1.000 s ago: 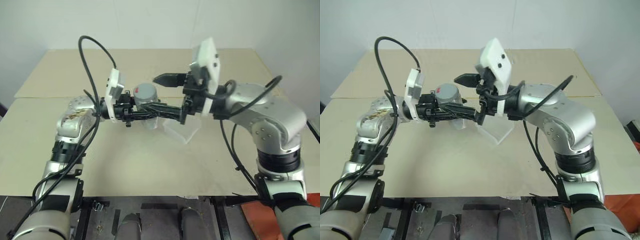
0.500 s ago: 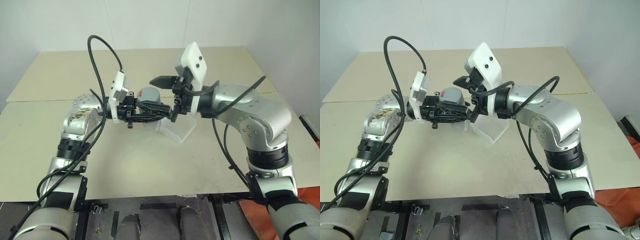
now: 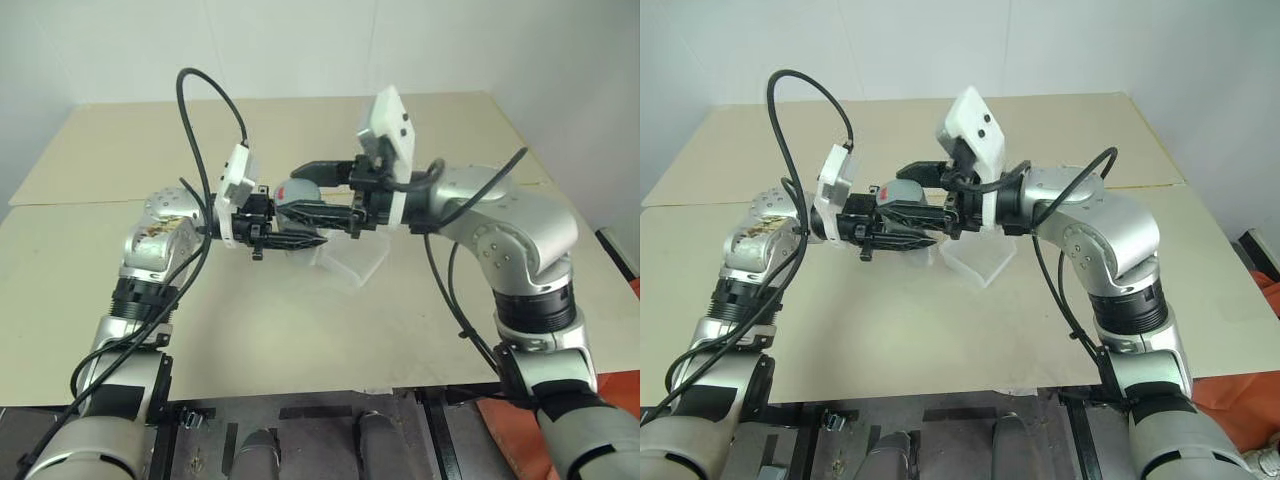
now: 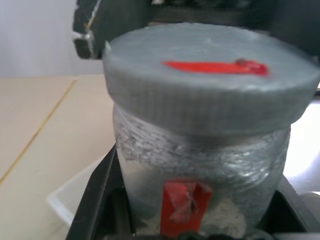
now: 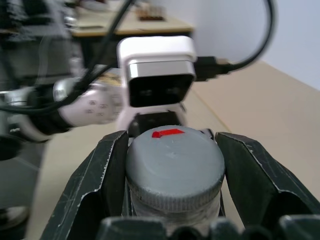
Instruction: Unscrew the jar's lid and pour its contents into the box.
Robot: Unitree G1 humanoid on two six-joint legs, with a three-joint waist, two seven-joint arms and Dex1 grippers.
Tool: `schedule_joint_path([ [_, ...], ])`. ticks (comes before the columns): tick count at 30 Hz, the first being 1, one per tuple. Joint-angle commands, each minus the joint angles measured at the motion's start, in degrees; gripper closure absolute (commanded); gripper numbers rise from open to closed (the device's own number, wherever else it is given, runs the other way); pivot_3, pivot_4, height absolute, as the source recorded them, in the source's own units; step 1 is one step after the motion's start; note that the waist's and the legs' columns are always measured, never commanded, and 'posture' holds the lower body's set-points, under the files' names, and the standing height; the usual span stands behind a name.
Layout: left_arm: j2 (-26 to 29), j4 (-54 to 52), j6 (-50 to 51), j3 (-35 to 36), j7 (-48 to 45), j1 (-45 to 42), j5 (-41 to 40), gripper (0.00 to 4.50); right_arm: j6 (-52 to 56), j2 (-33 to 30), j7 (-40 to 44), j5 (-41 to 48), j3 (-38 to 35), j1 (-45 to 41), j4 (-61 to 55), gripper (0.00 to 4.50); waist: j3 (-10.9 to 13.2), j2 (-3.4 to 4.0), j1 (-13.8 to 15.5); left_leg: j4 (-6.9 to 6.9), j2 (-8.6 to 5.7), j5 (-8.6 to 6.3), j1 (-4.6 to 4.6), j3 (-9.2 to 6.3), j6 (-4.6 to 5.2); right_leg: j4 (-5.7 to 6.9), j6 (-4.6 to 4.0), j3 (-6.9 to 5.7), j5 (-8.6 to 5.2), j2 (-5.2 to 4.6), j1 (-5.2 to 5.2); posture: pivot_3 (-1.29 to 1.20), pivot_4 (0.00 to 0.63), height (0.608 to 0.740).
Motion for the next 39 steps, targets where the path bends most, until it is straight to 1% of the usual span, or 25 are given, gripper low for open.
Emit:
schedule_joint_path([
  [1,2.72,-6.14,1.88,2.43,-4.67,-1.55,-4.84,2.56,-7.88,-2.25,16.53,-1.15,4.00,-1.24,5.49,1.77,0.01,0.01,-0.10,0.01,0.00,0.00,0.00,0.00,0.00,-0.01,0.00,0.00,0.00,0.00,0.00,0.00,0.150,0.740],
  [5,5.34,-11.02,3.83,0.61,-6.64,0.24,-8.70,2.56,-13.99,-1.15,29.61,-1.91,6.35,-4.95,13.69,1.77,0.01,0.02,-0.44,0.00,0.02,0.00,0.06,0.00,0.00,-0.05,0.00,0.01,0.00,0.02,0.02,0.00,0.150,0.740],
  [7,5.90,-12.30,4.07,0.05,-6.64,0.77,-9.63,2.56,-16.20,-0.59,33.62,-2.74,7.31,-6.30,16.69,1.77,0.01,0.02,-0.44,0.00,0.02,0.00,0.08,-0.02,0.00,-0.05,0.00,0.01,0.00,0.02,0.04,0.00,0.150,0.740],
  [9,5.62,-12.70,4.04,0.20,-6.63,1.13,-9.21,2.56,-18.57,0.48,34.62,-4.73,8.10,-7.30,19.40,1.77,0.01,0.02,-0.35,0.01,0.02,0.00,0.07,-0.02,0.00,-0.02,0.00,0.00,0.00,0.02,0.03,0.00,0.150,0.740],
  [12,4.95,-12.47,3.70,0.64,-5.77,1.80,-8.10,2.56,-20.95,2.21,33.12,-6.81,7.56,-7.84,21.88,1.77,0.02,0.03,-0.24,0.01,0.01,0.01,0.06,-0.02,-0.01,0.02,0.00,0.00,0.00,0.03,0.01,0.00,0.150,0.740],
  [14,4.97,-12.42,3.85,0.78,-5.27,2.32,-7.98,2.56,-20.99,2.50,31.61,-7.43,6.73,-7.56,21.83,1.04,0.02,0.03,-0.19,0.01,0.02,0.01,0.05,-0.02,-0.03,0.10,0.00,0.00,0.00,0.02,0.00,0.00,0.150,0.740],
  [16,5.05,-12.06,4.01,1.08,-4.42,2.71,-7.56,2.56,-20.22,2.33,29.87,-7.62,5.42,-7.04,20.99,0.53,0.02,0.03,-0.14,0.03,0.01,0.02,0.03,-0.04,-0.05,0.23,0.00,0.00,0.00,0.03,-0.02,0.00,0.150,0.740],
  [17,5.01,-11.61,3.77,1.34,-3.75,2.89,-7.10,2.56,-19.69,2.10,28.78,-7.51,4.42,-6.58,20.18,0.18,0.02,0.03,-0.11,0.03,0.01,0.02,0.04,-0.03,-0.04,0.25,0.00,0.00,0.00,0.02,-0.01,0.00,0.150,0.740],
  [18,4.96,-10.96,3.68,1.66,-2.75,3.08,-6.51,2.56,-18.98,1.67,27.27,-7.42,3.27,-5.95,19.02,0.05,0.02,0.03,-0.07,0.03,0.01,0.02,0.04,-0.03,-0.04,0.27,0.00,0.00,0.00,0.02,-0.02,0.00,0.150,0.740],
  [22,5.24,-8.14,3.30,2.50,2.86,4.36,-3.11,2.56,-13.43,-1.37,19.16,-5.03,-2.89,-2.47,10.79,0.05,0.02,0.03,0.21,0.06,0.00,0.02,0.00,-0.05,-0.04,0.28,0.00,-0.01,-0.01,0.01,-0.03,0.00,0.150,0.740],
  [28,4.74,-5.87,2.71,3.78,7.18,5.25,-1.60,2.56,-5.20,-3.08,9.03,-2.33,-6.98,0.90,-0.32,0.05,0.02,0.04,-0.07,0.05,0.00,0.01,0.02,-0.05,-0.02,0.32,-0.01,-0.01,-0.01,0.02,-0.05,0.00,0.150,0.740],
  [29,4.68,-5.57,2.50,3.74,7.34,5.18,-1.42,2.56,-4.08,-3.08,7.67,-2.08,-7.12,1.18,-1.53,0.05,0.02,0.03,-0.10,0.05,0.00,0.01,0.03,-0.05,-0.01,0.33,-0.02,-0.01,-0.01,0.02,-0.04,0.00,0.150,0.740],
  [33,4.22,-4.85,2.25,3.44,7.28,4.42,-1.16,2.56,1.55,0.07,-2.12,-3.22,-5.45,1.29,-5.73,0.05,0.02,0.04,-0.05,0.05,0.00,0.01,0.04,-0.05,-0.01,0.36,-0.02,0.00,-0.02,0.02,-0.04,0.00,0.150,0.740],
  [35,3.61,-4.83,2.16,3.09,7.46,4.05,-1.12,2.56,2.95,2.38,-6.16,-4.85,-3.22,0.85,-6.56,0.05,0.02,0.03,0.00,0.05,-0.01,0.01,0.02,-0.05,-0.01,0.35,-0.02,0.00,-0.02,0.02,-0.04,0.00,0.150,0.740],
  [39,2.92,-5.49,2.32,2.59,7.40,3.85,-1.17,2.56,3.99,5.68,-10.32,-5.73,-0.94,0.19,-7.24,0.05,0.02,0.04,-0.03,0.05,-0.01,0.01,0.02,-0.06,-0.01,0.35,-0.02,-0.01,-0.02,0.02,-0.06,0.00,0.150,0.740],
])
